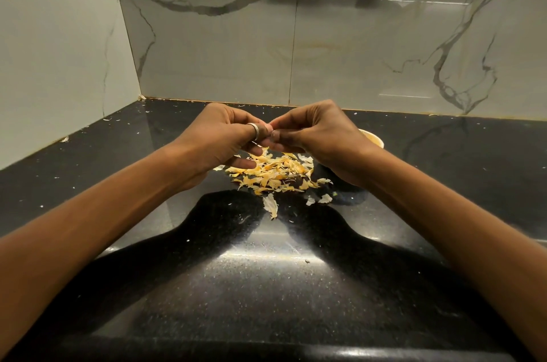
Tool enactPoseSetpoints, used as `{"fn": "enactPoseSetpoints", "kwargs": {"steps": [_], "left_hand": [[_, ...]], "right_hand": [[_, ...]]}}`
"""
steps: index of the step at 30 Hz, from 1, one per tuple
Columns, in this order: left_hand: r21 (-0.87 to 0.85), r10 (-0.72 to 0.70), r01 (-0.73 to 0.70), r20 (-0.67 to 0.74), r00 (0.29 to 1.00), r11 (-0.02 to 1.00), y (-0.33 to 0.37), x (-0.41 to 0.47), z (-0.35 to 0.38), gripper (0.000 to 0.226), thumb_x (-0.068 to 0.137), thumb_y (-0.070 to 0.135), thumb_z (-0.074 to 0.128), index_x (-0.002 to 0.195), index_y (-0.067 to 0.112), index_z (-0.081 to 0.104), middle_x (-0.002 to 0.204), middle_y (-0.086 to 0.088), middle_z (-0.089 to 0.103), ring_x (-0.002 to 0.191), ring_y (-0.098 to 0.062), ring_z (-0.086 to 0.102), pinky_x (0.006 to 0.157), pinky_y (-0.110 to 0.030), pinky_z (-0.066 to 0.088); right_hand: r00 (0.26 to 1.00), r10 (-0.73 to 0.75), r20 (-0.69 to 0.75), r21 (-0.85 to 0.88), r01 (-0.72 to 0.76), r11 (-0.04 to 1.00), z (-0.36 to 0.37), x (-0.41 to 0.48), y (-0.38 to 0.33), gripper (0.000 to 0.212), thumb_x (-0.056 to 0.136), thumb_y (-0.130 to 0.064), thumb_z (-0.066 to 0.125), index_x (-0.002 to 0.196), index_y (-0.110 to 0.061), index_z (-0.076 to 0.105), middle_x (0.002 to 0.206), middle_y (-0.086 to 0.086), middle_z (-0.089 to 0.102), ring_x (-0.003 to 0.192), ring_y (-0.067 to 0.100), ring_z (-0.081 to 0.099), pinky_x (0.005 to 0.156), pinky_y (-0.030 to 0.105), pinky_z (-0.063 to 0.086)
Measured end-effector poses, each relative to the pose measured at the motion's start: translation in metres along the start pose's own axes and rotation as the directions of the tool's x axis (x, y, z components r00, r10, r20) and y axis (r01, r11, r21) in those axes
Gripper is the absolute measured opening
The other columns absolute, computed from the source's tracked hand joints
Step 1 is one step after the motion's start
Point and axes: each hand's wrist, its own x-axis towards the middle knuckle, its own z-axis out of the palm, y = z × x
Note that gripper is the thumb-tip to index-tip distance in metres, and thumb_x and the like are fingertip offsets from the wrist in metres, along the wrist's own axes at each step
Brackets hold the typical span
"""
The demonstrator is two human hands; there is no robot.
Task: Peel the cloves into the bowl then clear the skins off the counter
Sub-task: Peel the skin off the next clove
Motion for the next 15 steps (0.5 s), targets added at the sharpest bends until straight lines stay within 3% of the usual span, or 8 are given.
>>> {"fn": "enactPoseSetpoints", "kwargs": {"steps": [4,8,11,15], "left_hand": [[0.021,0.001,-0.002,0.014,1.000,1.000,0.001,0.000,0.000,0.012,0.091,0.016,0.071,0.099,0.008,0.074,0.090,-0.011,0.074,0.070,-0.011,0.068,0.061,-0.031,0.062],[0.051,0.022,-0.023,0.019,1.000,0.998,0.001,-0.001,0.000,0.009,0.090,0.014,0.072,0.097,0.010,0.074,0.085,-0.005,0.073,0.071,-0.010,0.068,0.064,-0.032,0.062],[0.099,0.047,-0.048,0.008,0.999,0.994,0.000,-0.001,0.001,0.012,0.085,0.013,0.077,0.096,0.010,0.073,0.082,-0.004,0.071,0.070,-0.010,0.066,0.063,-0.029,0.061],[0.170,0.080,-0.074,-0.027,0.996,0.983,-0.002,0.000,0.002,0.017,0.082,0.010,0.080,0.089,0.007,0.065,0.081,-0.009,0.067,0.065,-0.012,0.062,0.053,-0.022,0.054]], "right_hand": [[1.000,0.022,-0.012,-0.048,-0.023,0.999,-0.005,-0.001,-0.007,0.012,0.090,-0.002,0.068,0.099,-0.005,0.076,0.094,0.012,0.076,0.092,0.025,0.074,0.079,0.030,0.061],[0.996,0.049,0.081,-0.277,-0.025,0.960,-0.019,-0.004,-0.020,0.012,0.088,-0.005,0.072,0.099,-0.003,0.075,0.086,0.010,0.076,0.077,0.017,0.074,0.071,0.026,0.062],[0.983,0.092,0.157,-0.488,-0.004,0.873,-0.028,-0.008,-0.030,0.009,0.086,-0.006,0.075,0.095,-0.008,0.076,0.077,0.001,0.075,0.063,0.007,0.070,0.061,0.017,0.056],[0.953,0.180,0.242,-0.669,0.030,0.742,-0.032,-0.012,-0.035,0.010,0.086,-0.008,0.076,0.093,-0.015,0.077,0.079,0.000,0.077,0.066,0.009,0.073,0.066,0.022,0.060]]}}
